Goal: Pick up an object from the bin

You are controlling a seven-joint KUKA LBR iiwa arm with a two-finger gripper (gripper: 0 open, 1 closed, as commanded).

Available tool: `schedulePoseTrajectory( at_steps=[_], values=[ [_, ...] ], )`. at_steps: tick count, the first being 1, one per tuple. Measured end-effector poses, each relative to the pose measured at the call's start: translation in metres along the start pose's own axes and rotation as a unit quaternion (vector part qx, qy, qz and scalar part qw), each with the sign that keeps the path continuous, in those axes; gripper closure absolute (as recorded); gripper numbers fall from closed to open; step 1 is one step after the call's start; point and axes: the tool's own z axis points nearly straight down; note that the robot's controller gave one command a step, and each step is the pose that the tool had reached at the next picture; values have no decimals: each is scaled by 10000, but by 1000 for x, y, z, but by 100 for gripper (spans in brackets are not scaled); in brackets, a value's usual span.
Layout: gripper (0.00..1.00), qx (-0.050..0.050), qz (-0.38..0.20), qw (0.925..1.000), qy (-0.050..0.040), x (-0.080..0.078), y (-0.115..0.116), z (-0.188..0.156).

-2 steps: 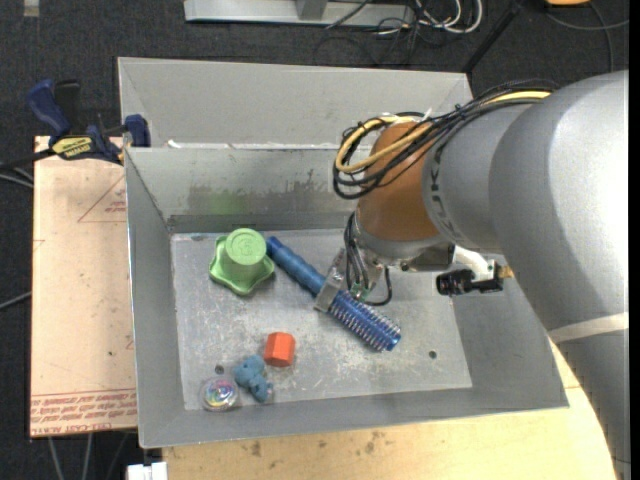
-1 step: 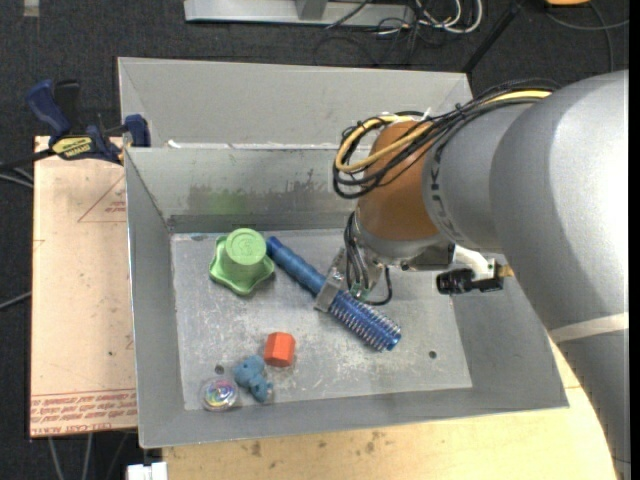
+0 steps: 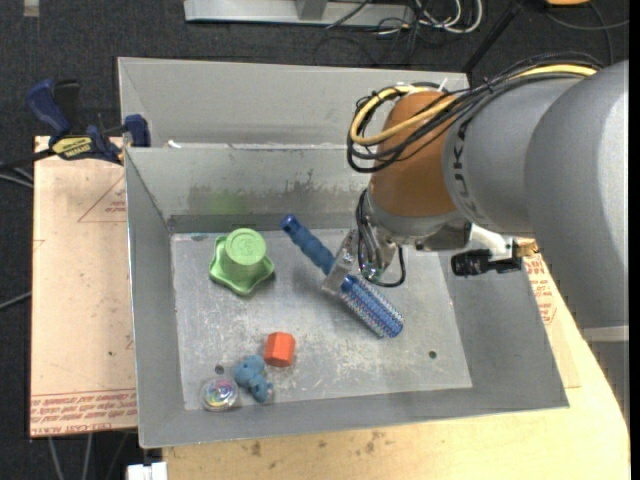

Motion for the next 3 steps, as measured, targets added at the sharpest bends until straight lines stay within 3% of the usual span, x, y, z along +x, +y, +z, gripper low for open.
schedulePoseTrajectory(
  at_steps=[2,3],
  values=[
    [100,17,-31,10000,21,-1,1,-30],
    [100,1,-46,10000,2,-1,2,-74]
  ],
)
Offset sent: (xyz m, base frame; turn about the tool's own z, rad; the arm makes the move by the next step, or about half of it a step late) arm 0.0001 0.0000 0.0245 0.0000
